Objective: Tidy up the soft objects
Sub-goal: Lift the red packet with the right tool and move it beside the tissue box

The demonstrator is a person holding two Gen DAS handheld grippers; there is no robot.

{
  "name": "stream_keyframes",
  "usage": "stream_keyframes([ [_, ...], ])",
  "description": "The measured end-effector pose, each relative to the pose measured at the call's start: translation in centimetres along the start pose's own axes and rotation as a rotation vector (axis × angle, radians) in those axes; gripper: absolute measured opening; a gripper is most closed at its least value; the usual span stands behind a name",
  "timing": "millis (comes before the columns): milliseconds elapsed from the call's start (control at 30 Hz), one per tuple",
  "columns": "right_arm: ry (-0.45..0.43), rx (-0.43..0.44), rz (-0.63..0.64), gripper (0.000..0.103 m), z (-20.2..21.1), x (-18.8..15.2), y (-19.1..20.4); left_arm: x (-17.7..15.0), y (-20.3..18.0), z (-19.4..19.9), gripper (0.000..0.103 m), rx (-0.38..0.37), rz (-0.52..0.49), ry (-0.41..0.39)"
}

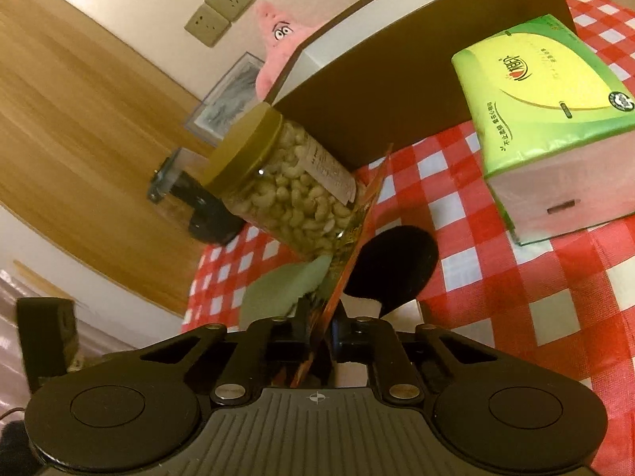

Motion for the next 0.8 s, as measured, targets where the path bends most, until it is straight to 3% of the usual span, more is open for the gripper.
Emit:
stream_keyframes([
  [300,-0.042,-0.006,0.022,0.002,1.5,0.7,0.5,-0.5,0.7,2.6,0.060,-0.007,0.059,-0.042],
  [533,-0.140,0.008,0.022,0.002,5.7,2.1,0.7,-1.4,0.9,5.3,0.060,0.003,0.078,-0.072],
  [800,-0.189,-0.021,0.021,0.002,10.4,2.4,-0.1,-3.5,-0.8,6.5,0.060,-0.023,0.058,-0.060],
])
Point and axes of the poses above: each gripper's, at about its wrist camera, not at the fingertips, and z roughly against the way its jaws point, y to its left, x to its top, the point moved 4 cm from there along -z, roughly the way its jaws point, and after that the axes turned 3 degrees about -x, right-handed, at the moved point
